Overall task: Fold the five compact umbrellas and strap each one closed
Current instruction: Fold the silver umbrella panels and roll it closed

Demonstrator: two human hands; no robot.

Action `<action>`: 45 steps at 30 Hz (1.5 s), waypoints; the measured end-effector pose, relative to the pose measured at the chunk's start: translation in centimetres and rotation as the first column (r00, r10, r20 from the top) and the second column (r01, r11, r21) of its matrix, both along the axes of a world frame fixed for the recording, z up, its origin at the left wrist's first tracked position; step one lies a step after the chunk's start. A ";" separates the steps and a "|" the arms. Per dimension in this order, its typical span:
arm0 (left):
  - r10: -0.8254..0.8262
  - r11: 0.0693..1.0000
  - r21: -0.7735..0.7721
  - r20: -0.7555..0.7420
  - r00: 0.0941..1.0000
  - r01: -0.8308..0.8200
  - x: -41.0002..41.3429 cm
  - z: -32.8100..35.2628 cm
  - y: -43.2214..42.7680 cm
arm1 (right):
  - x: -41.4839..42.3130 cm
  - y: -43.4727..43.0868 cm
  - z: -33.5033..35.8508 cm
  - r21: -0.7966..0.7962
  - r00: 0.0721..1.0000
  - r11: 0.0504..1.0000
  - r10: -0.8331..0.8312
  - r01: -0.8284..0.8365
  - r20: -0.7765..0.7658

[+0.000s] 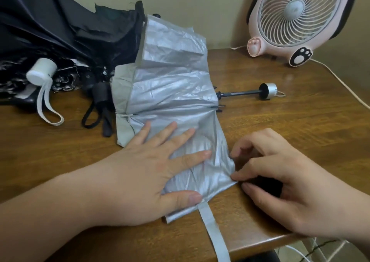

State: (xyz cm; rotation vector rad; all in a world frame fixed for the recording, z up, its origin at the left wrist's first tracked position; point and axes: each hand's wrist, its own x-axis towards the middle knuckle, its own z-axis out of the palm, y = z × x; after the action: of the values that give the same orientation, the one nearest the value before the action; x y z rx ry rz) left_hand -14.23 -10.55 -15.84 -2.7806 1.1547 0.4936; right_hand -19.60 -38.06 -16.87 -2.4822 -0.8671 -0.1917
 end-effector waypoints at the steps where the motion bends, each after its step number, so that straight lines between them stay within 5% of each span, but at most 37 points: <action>1: 0.011 1.000 0.001 -0.021 1.000 -0.011 0.0 0.1 0.0 | 0.1 0.0 0.3 -0.025 1.000 0.999 0.023 -0.023 0.010; 8: 0.027 0.997 -0.076 0.004 1.000 -0.026 0.9 0.0 0.4 | 3.8 0.4 4.6 -0.076 0.986 0.996 0.034 -0.047 -0.166; 12: 0.026 0.995 -0.093 0.044 0.999 -0.022 1.2 -0.2 0.7 | 7.7 1.9 6.3 0.116 0.960 0.960 -0.236 0.254 -0.151; 15: 0.019 0.993 -0.114 0.058 0.998 -0.012 1.0 -0.5 1.0 | 11.2 3.5 6.0 0.307 0.872 0.817 -0.455 0.489 -0.177; 19: -0.016 0.985 -0.169 0.053 0.998 0.025 0.7 -0.1 1.0 | 15.8 4.9 5.6 0.341 0.781 0.708 -0.510 0.619 -0.360; 22: 0.028 0.911 -0.412 0.134 0.991 0.030 1.0 0.7 1.4 | 17.6 5.4 4.7 0.461 0.786 0.663 -0.339 0.589 -0.516; 25: 0.314 0.648 -0.761 0.308 0.898 0.034 2.8 1.1 3.0 | 18.5 4.9 4.1 0.588 0.822 0.614 -0.193 0.527 -0.535; 29: 0.600 0.521 -0.850 0.296 0.743 -0.083 5.0 0.7 4.6 | 17.6 4.2 4.1 0.675 0.873 0.607 -0.067 0.420 -0.483; 37: 0.618 0.595 -0.788 0.322 0.717 -0.159 5.0 0.8 4.0 | 14.0 3.4 5.0 0.534 0.961 0.799 -0.229 0.277 -0.156; 45: 0.433 0.551 -0.833 0.339 0.835 0.053 3.8 1.6 4.0 | 8.1 0.8 3.7 0.557 0.978 0.808 -0.111 0.191 -0.174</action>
State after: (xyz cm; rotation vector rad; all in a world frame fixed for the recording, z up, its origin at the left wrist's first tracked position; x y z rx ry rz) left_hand -10.43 -6.58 -14.23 -3.4236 1.0884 -1.0745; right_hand -11.52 -37.24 -13.17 -1.9607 -0.4588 -0.2896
